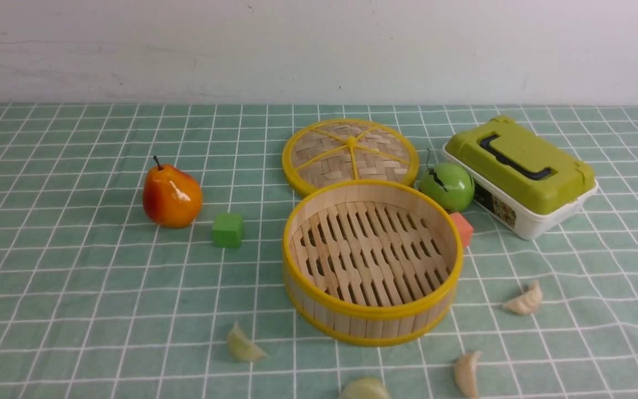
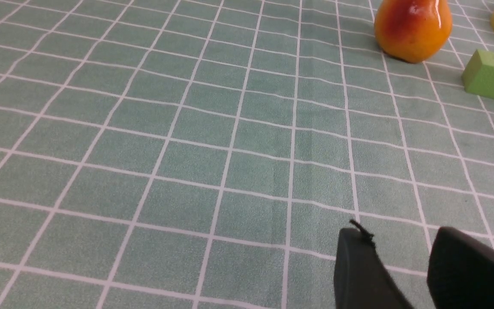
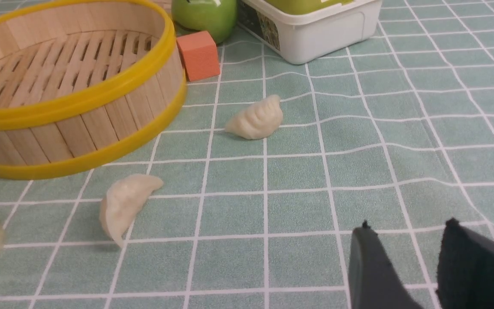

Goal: Put the dumplings into the steamer on the table with the blue tablecloth.
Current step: 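Reach for and grasp a dumpling on the table with the left gripper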

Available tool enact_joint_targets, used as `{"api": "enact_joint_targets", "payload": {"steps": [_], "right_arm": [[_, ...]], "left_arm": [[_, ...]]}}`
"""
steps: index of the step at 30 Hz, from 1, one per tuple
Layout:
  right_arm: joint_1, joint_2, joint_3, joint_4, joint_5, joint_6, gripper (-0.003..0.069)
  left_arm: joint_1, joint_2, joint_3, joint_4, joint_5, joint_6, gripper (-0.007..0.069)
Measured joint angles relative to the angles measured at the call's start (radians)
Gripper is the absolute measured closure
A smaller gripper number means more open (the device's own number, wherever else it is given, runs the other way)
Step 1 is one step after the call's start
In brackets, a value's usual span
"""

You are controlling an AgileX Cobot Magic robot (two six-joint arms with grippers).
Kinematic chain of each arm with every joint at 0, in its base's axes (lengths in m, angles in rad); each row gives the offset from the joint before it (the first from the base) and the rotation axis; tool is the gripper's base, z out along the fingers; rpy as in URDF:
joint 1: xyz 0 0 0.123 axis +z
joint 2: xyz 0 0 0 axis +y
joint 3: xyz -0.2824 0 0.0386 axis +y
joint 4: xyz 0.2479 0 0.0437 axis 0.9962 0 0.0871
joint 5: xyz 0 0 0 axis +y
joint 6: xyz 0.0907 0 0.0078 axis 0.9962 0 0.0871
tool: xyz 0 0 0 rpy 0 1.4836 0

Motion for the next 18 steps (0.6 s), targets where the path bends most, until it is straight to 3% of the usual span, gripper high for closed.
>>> {"api": "enact_joint_targets", "payload": {"steps": [18], "right_arm": [[0.0,0.0,0.0,-0.018,0.0,0.0,0.0419]], "left_arm": [[0.0,0.0,0.0,-0.001,0.0,0.0,0.0387]]}}
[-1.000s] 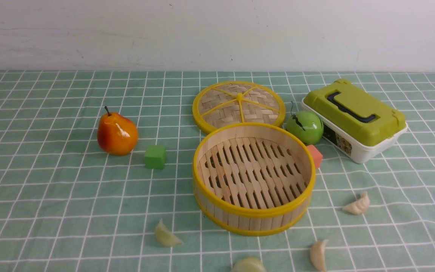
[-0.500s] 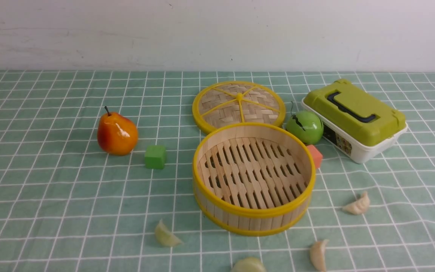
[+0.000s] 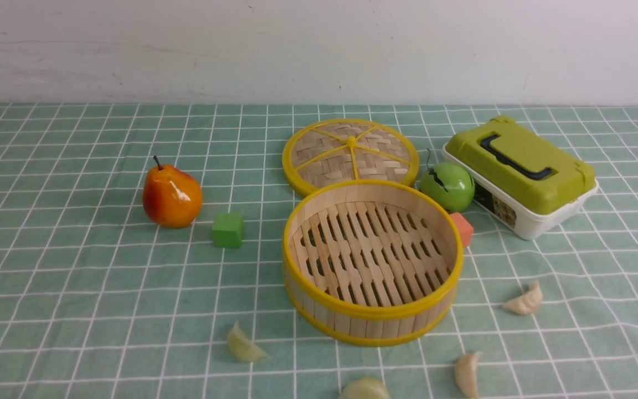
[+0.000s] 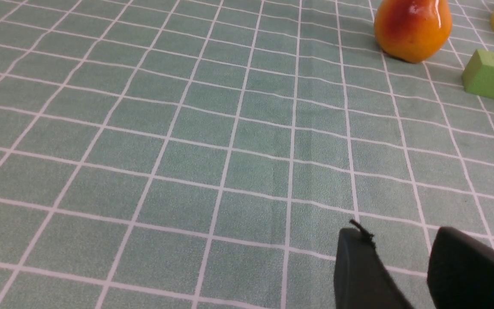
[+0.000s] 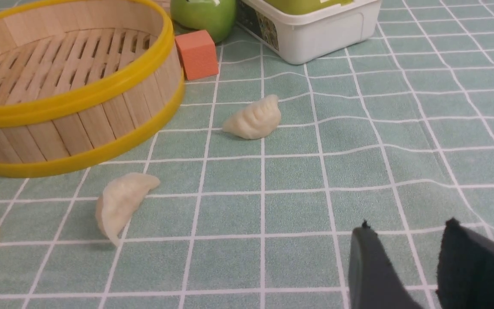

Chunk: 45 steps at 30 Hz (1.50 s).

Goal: Put the dumplings into the steamer on the table with the blue tablecloth.
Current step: 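Reach for and grasp a dumpling on the table with the left gripper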

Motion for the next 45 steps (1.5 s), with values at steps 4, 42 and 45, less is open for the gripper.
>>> {"api": "enact_joint_targets", "payload": {"steps": [4,42,45], "right_arm": [[0.0,0.0,0.0,-0.01,0.0,0.0,0.0419],[0.0,0.223,-0.266,0.616,-0.093,-0.178,0.0647],[0.0,0.41,-0.414,0.544,0.0,-0.349,0.0678]], "left_arm": [[0.0,0.0,0.0,0.0,0.0,0.0,0.0387],[0.0,0.12,-0.385,-0.926,-0.043,0.068,0.0493],[0.0,0.304,-0.558,-0.803,0.179,0.234,0.0619]]}}
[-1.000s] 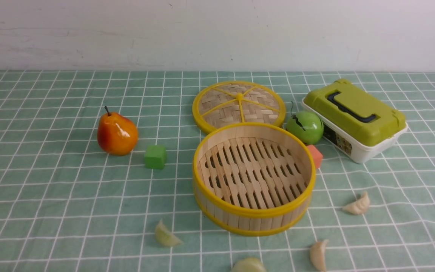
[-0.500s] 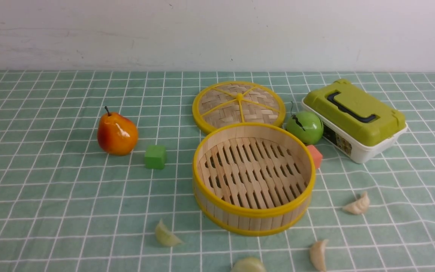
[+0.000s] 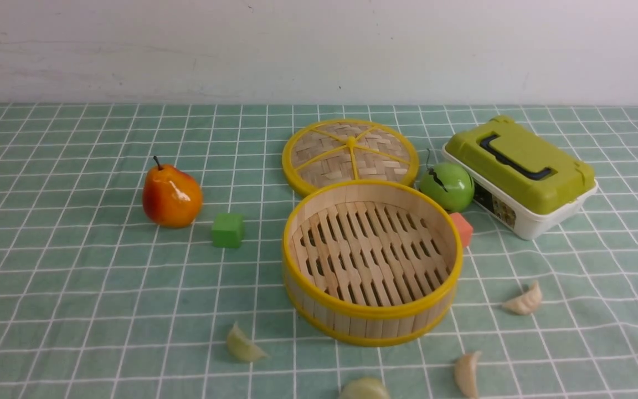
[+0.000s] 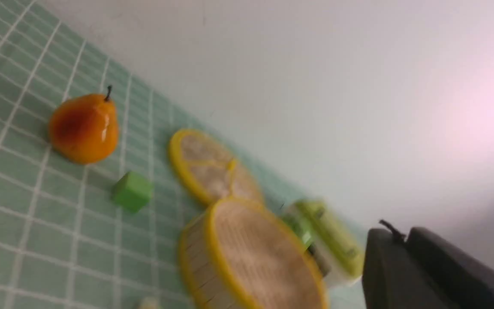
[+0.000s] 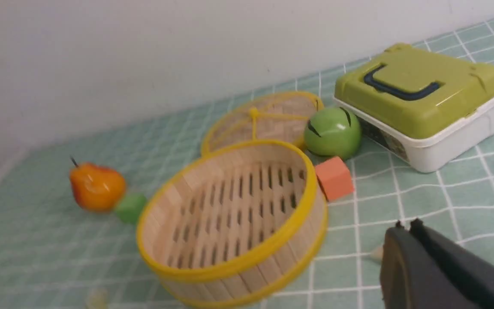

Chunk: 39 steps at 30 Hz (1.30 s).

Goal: Put the dumplings into the steamer on the table with the blue tablecloth.
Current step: 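Reach for and grasp a dumpling on the table with the left gripper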

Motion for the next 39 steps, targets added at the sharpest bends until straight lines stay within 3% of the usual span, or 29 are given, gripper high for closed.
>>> {"api": "enact_joint_targets", "payload": {"steps": [1,3,6,9,13,16,17,19,23,31,33,39], "right_arm": [[0.0,0.0,0.0,0.0,0.0,0.0,0.0678],[0.0,0.169,-0.12,-0.038,0.117,-0.113,0.0679],[0.022,0.346,-0.242,-0.056,0.282,-0.152,0.0679],[0.105,0.496,-0.348,-0.068,0.397,-0.161,0.0679],[0.219,0.582,-0.427,-0.109,0.475,-0.17,0.0678],[0.287,0.593,-0.452,-0.156,0.497,-0.173,0.0676],[0.29,0.593,-0.452,-0.159,0.498,-0.173,0.0676],[0.311,0.592,-0.455,-0.186,0.511,-0.173,0.0674],[0.311,0.585,-0.455,-0.197,0.518,-0.173,0.0673],[0.311,0.559,-0.455,-0.19,0.521,-0.173,0.067],[0.311,0.545,-0.455,-0.19,0.521,-0.173,0.0667],[0.311,0.525,-0.455,-0.189,0.521,-0.173,0.0662]], "left_arm": [[0.0,0.0,0.0,0.0,0.0,0.0,0.0619],[0.0,0.17,-0.131,0.119,0.181,0.068,0.0638],[-0.003,0.339,-0.256,0.239,0.364,0.093,0.0638],[-0.091,0.493,-0.321,0.363,0.428,0.101,0.0638],[-0.285,0.641,-0.354,0.517,0.43,0.089,0.0638],[-0.424,0.77,-0.375,0.65,0.427,-0.022,0.0638],[-0.431,0.78,-0.377,0.658,0.425,-0.022,0.0638],[-0.51,0.901,-0.41,0.75,0.401,-0.187,0.0638],[-0.575,1.05,-0.453,0.81,0.356,-0.336,0.0612],[-0.628,1.35,-0.575,0.78,0.27,-0.546,0.027],[-0.628,1.422,-0.616,0.786,0.269,-0.657,0.0152],[-0.628,1.524,-0.663,0.824,0.219,-0.809,0.0032]]}}
